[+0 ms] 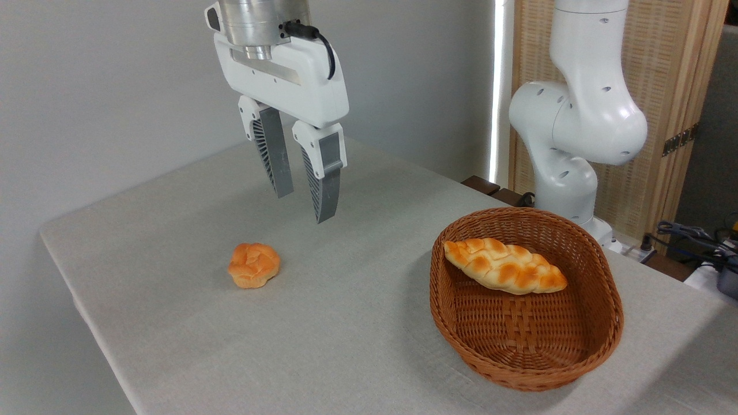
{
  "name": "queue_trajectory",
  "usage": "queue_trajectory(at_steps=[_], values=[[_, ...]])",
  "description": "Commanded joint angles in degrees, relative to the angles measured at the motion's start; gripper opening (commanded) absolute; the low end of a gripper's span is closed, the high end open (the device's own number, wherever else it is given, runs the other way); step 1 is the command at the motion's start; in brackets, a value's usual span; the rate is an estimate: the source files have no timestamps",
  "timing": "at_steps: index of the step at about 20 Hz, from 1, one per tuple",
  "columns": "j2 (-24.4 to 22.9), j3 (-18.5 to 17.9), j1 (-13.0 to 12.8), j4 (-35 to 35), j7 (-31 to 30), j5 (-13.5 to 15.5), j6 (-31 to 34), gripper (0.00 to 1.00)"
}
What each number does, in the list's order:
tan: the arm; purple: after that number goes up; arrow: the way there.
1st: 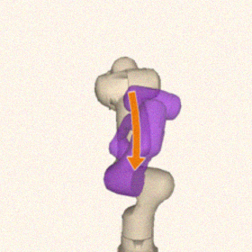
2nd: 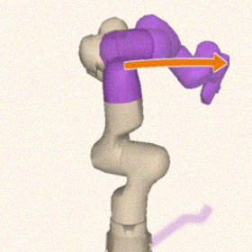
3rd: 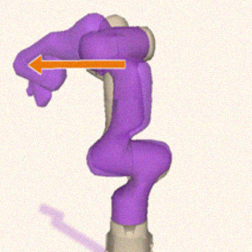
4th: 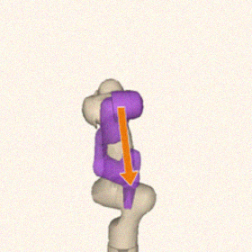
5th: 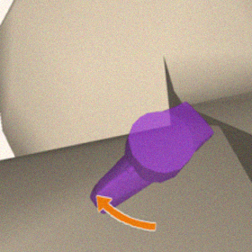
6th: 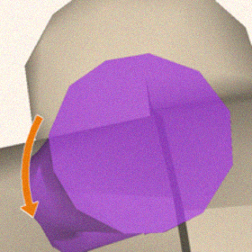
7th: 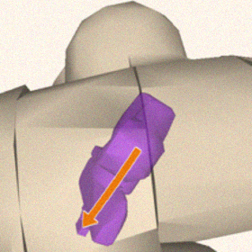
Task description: Put bread into the basket
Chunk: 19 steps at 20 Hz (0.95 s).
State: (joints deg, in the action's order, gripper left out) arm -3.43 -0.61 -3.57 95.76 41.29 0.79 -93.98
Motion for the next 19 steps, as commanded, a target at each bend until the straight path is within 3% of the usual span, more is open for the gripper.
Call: queue_trajectory(at_steps=[1,19], values=[[0.70,1.13,0.67,-1.19,-0.86,-0.97,0.55,1.00],[0.70,0.17,0.67,-1.90,-0.59,-0.79,0.99,1.00]])
